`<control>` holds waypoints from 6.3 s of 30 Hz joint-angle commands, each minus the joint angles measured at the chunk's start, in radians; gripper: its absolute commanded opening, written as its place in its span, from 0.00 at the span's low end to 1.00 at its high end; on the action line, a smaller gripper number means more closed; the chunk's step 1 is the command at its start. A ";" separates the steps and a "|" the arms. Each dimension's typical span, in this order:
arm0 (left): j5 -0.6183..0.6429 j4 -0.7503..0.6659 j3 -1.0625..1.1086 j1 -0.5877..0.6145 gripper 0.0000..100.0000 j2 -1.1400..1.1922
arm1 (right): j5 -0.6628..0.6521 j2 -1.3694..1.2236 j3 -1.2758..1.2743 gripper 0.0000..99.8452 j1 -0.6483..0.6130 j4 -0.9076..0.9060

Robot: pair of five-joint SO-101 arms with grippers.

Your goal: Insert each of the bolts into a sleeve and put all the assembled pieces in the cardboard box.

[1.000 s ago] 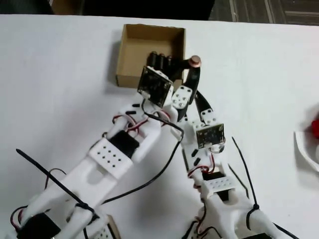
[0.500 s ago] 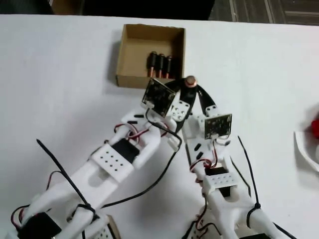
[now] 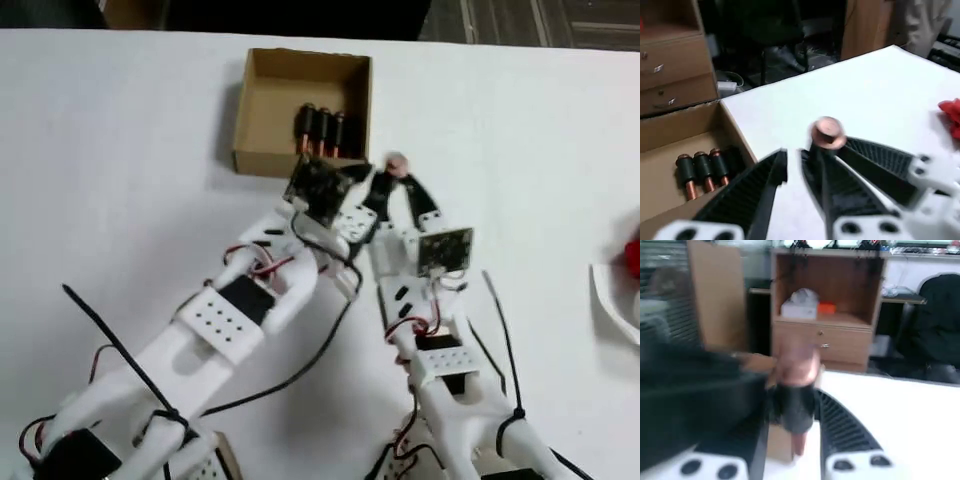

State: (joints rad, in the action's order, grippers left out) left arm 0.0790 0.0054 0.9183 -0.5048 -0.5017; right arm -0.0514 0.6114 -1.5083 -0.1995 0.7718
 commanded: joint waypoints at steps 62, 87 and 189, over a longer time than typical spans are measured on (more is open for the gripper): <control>0.034 -0.025 0.429 0.525 0.15 -0.163 | 0.245 -1.701 2.828 0.02 -0.179 -1.618; 0.032 -0.025 0.429 0.525 0.15 -0.163 | 0.244 -1.794 2.817 0.02 -0.213 -1.583; 0.034 0.089 0.595 0.528 0.15 -0.704 | 0.095 -1.388 3.178 0.17 0.082 -2.536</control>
State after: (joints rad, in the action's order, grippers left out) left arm 0.1051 0.0652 1.4814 0.0123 -1.0434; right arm 0.0468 -0.9260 1.6264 -0.1274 -1.6080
